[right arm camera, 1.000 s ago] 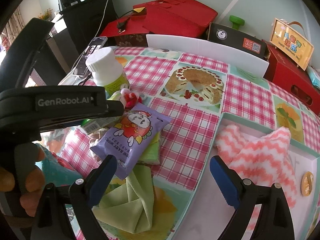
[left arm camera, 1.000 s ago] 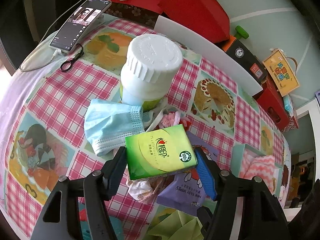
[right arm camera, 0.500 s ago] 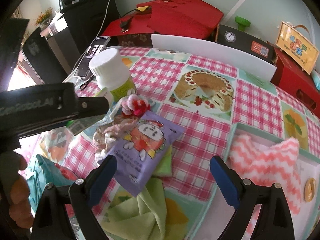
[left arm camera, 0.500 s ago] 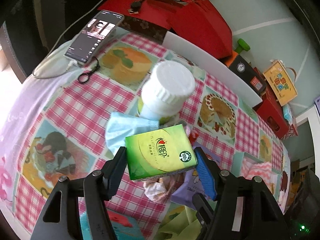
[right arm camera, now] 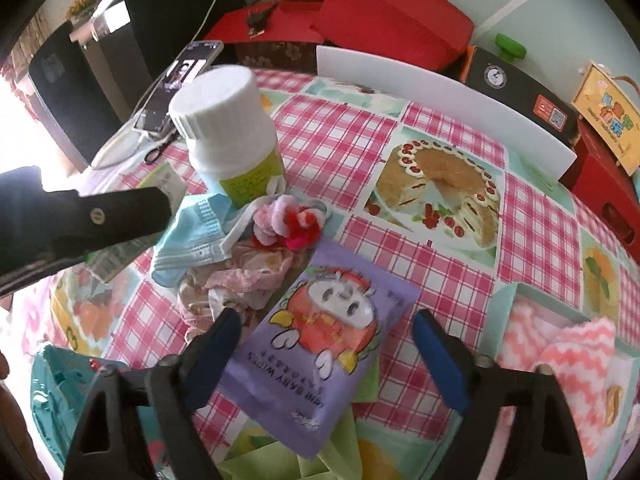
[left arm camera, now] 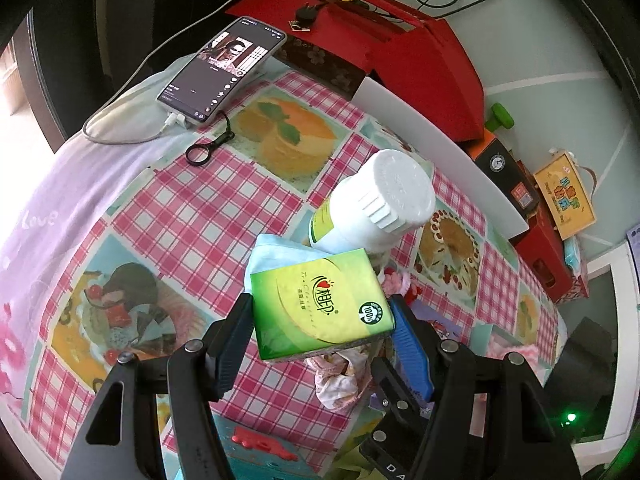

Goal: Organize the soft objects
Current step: 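Grasp the green tissue pack with the left gripper while the right gripper approaches the purple snack bag, then lift the purple snack bag with the right gripper while the left gripper holds the tissue pack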

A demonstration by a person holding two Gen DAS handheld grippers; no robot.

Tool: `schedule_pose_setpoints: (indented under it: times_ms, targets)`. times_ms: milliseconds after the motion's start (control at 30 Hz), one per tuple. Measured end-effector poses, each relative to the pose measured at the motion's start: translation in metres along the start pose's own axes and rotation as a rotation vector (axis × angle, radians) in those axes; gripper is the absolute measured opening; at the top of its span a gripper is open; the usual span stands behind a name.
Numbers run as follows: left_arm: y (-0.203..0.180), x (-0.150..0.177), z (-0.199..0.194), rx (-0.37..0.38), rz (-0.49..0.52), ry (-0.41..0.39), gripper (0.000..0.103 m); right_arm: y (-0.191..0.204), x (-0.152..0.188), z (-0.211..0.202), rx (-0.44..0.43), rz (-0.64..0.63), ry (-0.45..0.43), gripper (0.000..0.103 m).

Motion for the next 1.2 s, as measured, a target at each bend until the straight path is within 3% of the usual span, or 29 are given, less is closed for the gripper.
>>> schedule_pose_setpoints:
  times_ms: [100, 433, 867, 1200]
  targets:
    - [0.001, -0.001, -0.001, 0.011, -0.005, 0.001, 0.068, 0.001, 0.001, 0.001, 0.013, -0.023, 0.009, 0.085]
    - [0.001, -0.002, 0.0, 0.032, -0.019, 0.007, 0.068, 0.003, 0.011, 0.001, 0.035, -0.083, 0.048, 0.069]
    - [0.002, -0.002, -0.001, 0.035, -0.025, 0.004, 0.068, -0.015, 0.01, -0.002, -0.005, -0.004, 0.061, 0.069]
    - [0.0, -0.002, 0.001, 0.039, -0.022, 0.009, 0.068, -0.003, 0.007, 0.011, 0.003, -0.061, 0.098, 0.069]
Point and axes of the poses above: each gripper's, at about its wrist camera, not at the fingertips, and z roughly the way its jaws point, y to its left, x to its underside, the point moved 9 cm from there along z, roughly the way its jaws point, and after that the axes turned 6 degrees about x, right-handed, at the moved point
